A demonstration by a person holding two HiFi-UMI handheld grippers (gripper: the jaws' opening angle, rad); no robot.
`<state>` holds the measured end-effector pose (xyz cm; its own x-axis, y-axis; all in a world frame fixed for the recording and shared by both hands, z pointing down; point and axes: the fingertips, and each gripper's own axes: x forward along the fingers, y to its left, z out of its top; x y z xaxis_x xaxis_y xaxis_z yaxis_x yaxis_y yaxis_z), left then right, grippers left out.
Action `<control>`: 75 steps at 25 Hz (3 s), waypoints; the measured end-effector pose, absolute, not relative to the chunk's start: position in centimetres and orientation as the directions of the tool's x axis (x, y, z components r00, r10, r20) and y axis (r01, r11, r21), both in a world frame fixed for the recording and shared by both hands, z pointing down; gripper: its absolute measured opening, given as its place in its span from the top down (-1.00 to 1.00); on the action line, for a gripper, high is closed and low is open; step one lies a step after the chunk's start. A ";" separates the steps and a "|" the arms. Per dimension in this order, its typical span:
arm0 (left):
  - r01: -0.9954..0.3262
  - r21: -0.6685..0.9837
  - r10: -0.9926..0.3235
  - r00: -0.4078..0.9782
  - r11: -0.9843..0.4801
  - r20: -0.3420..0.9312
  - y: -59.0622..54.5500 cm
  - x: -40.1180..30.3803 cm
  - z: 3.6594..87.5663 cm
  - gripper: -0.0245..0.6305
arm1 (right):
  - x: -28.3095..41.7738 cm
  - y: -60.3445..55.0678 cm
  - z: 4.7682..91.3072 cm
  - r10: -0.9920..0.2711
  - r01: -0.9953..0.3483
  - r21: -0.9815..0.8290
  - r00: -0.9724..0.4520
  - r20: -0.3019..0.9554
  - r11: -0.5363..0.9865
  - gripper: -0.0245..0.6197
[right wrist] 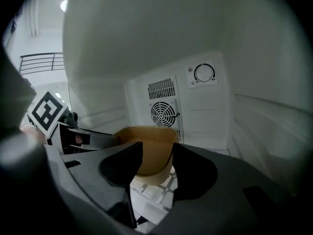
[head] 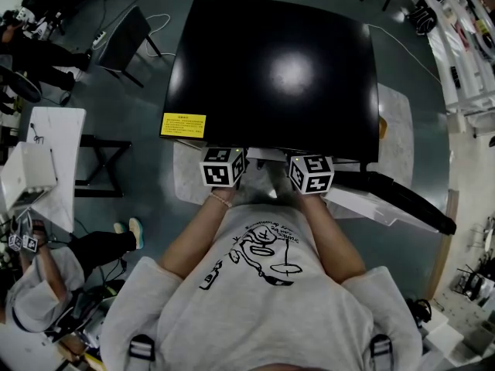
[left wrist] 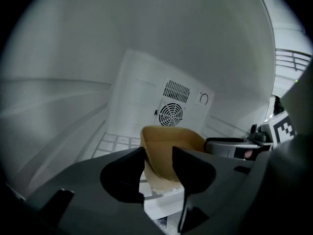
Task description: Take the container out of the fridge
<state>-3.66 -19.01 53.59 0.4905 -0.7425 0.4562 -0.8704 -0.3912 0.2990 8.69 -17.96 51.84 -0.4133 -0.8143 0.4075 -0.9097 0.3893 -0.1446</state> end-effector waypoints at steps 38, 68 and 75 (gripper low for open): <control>-0.856 0.313 -0.746 0.514 -0.412 0.424 -12.6 -4.9 50.8 0.52 | 8.8 -11.4 49.1 -0.815 -0.910 -0.143 -0.411 0.407 0.388 0.57; -0.864 0.329 -0.766 0.494 -0.380 0.411 -9.7 -6.2 49.3 0.71 | 8.9 -8.7 48.0 -0.815 -0.908 -0.150 -0.419 0.401 0.392 0.74; -0.866 0.329 -0.765 0.491 -0.376 0.417 -9.2 -6.3 49.5 0.72 | 8.8 -8.1 48.3 -0.811 -0.905 -0.157 -0.423 0.405 0.394 0.74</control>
<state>-6.25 -9.17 49.49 0.4908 -0.7648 0.4173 -0.8661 -0.3762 0.3291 8.83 -8.12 48.29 -0.4232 -0.8106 0.4048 -0.9055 0.3942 -0.1573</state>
